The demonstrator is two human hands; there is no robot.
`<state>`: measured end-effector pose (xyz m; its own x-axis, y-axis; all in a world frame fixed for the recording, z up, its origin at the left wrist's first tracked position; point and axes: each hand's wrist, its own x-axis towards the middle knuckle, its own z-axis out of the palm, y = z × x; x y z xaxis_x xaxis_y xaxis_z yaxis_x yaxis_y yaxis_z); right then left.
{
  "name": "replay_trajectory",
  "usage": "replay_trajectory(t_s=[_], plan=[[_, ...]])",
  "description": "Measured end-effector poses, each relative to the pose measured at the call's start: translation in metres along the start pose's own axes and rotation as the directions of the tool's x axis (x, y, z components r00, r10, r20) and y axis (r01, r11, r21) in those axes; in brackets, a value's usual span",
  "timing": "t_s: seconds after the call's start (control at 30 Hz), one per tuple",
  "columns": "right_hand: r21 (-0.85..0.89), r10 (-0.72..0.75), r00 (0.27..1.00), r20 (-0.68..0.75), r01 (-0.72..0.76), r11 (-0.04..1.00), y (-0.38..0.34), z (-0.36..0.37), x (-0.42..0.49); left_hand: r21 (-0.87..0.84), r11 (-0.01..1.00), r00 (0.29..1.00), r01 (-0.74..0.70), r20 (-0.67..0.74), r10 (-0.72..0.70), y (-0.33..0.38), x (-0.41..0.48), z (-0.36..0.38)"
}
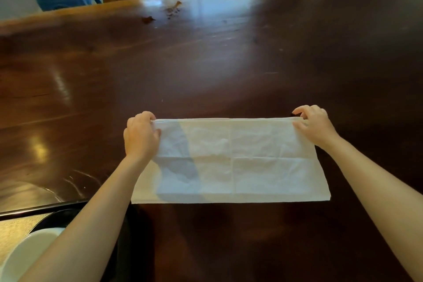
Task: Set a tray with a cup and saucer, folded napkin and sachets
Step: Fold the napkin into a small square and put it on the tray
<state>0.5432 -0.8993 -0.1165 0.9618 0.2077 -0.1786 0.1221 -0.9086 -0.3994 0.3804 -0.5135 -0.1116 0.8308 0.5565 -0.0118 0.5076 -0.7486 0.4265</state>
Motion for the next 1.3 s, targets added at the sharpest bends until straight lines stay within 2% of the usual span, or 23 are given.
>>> replay_trajectory(t_s=[0.1,0.17,0.3,0.47,0.53,0.93,1.17,1.23,1.3], plan=[[0.006,0.03,0.992,0.12,-0.031,1.0,0.003,-0.008,0.008,0.09,0.991,0.979,-0.097,0.189,0.078,-0.007,0.019,-0.009],[0.027,0.038,0.99,0.136,-0.042,0.999,0.006,-0.01,0.009,0.162,0.974,0.951,-0.156,0.292,0.103,-0.009,0.031,-0.016],[0.162,0.025,0.993,0.114,-0.043,0.986,0.013,-0.015,0.003,0.034,0.981,0.874,-0.192,0.46,0.155,-0.015,0.042,-0.03],[0.316,0.05,0.987,0.153,-0.097,0.944,0.018,-0.023,-0.001,-0.292,0.956,0.903,0.014,0.414,0.113,-0.027,0.038,-0.039],[0.337,0.046,0.987,0.155,-0.097,0.936,0.019,-0.023,-0.002,-0.327,0.945,0.908,0.025,0.402,0.115,-0.029,0.034,-0.038],[0.396,0.07,0.981,0.18,-0.138,0.908,0.019,-0.025,0.003,-0.262,0.964,0.861,0.036,0.498,0.104,-0.028,0.036,-0.043],[0.405,0.057,0.997,0.047,-0.071,0.911,0.009,-0.044,0.0,-0.115,0.987,0.95,-0.11,0.279,0.139,-0.012,0.031,-0.059],[0.399,0.051,0.999,-0.003,-0.046,0.916,0.006,-0.051,-0.008,-0.113,0.988,0.964,-0.101,0.233,0.125,-0.008,0.023,-0.067],[0.409,0.039,0.999,-0.033,-0.022,0.912,0.003,-0.058,-0.018,-0.202,0.978,0.97,-0.041,0.228,0.088,-0.005,0.01,-0.076]])
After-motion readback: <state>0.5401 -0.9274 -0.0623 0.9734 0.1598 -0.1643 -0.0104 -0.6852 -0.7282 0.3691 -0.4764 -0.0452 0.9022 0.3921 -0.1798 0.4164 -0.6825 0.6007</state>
